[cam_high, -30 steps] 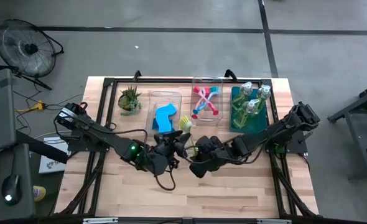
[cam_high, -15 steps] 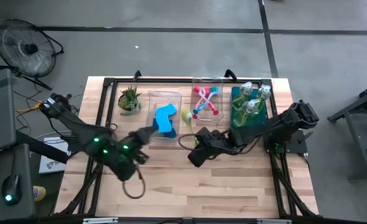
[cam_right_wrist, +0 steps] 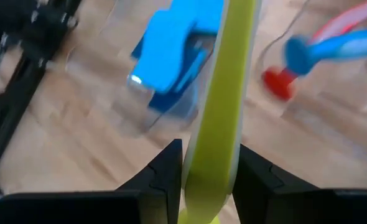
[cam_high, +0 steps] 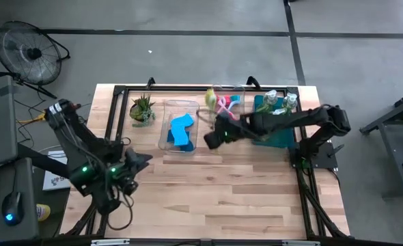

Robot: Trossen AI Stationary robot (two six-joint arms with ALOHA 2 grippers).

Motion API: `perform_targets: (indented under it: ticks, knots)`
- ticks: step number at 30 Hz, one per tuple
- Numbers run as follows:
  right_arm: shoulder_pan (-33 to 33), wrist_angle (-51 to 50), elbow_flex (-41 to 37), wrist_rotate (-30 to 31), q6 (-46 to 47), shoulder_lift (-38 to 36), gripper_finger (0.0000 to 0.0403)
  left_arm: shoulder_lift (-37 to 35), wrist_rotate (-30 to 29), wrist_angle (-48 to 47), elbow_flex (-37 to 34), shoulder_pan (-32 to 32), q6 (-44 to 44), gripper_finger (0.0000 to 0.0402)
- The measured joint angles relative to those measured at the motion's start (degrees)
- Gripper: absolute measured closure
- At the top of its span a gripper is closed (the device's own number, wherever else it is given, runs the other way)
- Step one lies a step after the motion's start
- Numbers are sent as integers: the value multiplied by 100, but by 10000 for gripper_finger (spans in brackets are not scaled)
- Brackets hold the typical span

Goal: Pick & Place Kitchen Sink Supplies
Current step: Put the yellow green dishwashing brush into the right transparent bin

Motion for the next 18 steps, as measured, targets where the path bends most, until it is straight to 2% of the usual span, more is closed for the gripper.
perform_targets:
  ticks: [8,13,15,18]
  knots:
    - [-1186,55,0,-554,-190,-66,305,0,-253,224,-412,-756,-1221,168]
    - [-1866,23,0,-1039,-493,-67,305,0,-296,742,-554,-1001,-1479,168]
    - [-2105,-19,0,-1318,-614,-67,305,0,-285,1050,-635,-1053,-1475,168]
    - [-2423,-131,0,-2153,-695,-67,305,0,-45,1381,-733,-1052,-1476,168]
